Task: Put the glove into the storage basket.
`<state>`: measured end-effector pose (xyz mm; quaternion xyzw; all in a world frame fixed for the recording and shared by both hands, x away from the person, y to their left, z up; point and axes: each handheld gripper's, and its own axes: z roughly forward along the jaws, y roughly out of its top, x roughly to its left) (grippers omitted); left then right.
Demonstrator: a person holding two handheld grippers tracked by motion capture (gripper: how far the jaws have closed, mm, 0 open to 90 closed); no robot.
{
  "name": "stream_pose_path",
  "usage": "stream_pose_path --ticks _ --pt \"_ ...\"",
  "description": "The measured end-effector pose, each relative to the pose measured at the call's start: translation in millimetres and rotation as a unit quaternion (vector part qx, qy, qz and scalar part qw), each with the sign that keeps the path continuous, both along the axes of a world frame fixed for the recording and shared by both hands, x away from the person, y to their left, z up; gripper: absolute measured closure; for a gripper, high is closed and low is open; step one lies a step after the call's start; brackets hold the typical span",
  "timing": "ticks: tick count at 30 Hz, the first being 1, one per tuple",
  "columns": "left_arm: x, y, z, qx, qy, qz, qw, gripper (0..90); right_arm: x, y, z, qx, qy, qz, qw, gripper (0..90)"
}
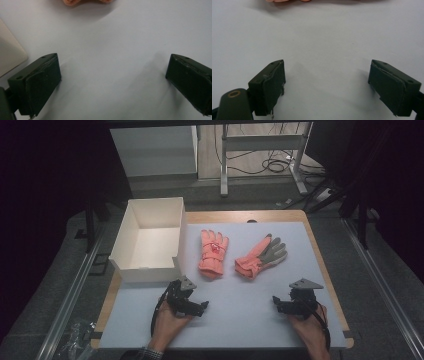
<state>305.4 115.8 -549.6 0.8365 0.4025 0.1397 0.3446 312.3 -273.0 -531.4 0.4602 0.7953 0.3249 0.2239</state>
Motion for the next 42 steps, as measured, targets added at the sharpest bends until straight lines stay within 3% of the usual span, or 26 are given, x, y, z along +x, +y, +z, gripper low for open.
stream_pose_path --ticks 11,17,20,33,42 --pt "0.0 0.0 0.0 -0.001 0.001 0.001 1.0000 0.0 2.5 2.1 4.8 -0.005 0.015 0.002 0.9999 15.5" --pt "0.0 0.0 0.1 -0.001 0.001 0.001 1.0000 0.0 8.1 3.1 13.6 0.020 0.018 0.004 0.9996 17.1" --pt "0.0 0.1 0.0 -0.001 0.001 0.001 1.0000 0.0 16.1 6.5 21.4 0.031 0.017 0.006 0.9994 17.0" --pt "0.0 0.2 0.1 -0.001 0.001 0.001 1.0000 0.1 42.1 19.8 40.0 0.024 0.004 0.030 0.9993 22.5" --pt "0.0 0.2 0.0 -0.001 0.001 0.001 1.0000 0.1 72.8 28.3 54.5 0.028 -0.004 0.024 0.9993 36.6"
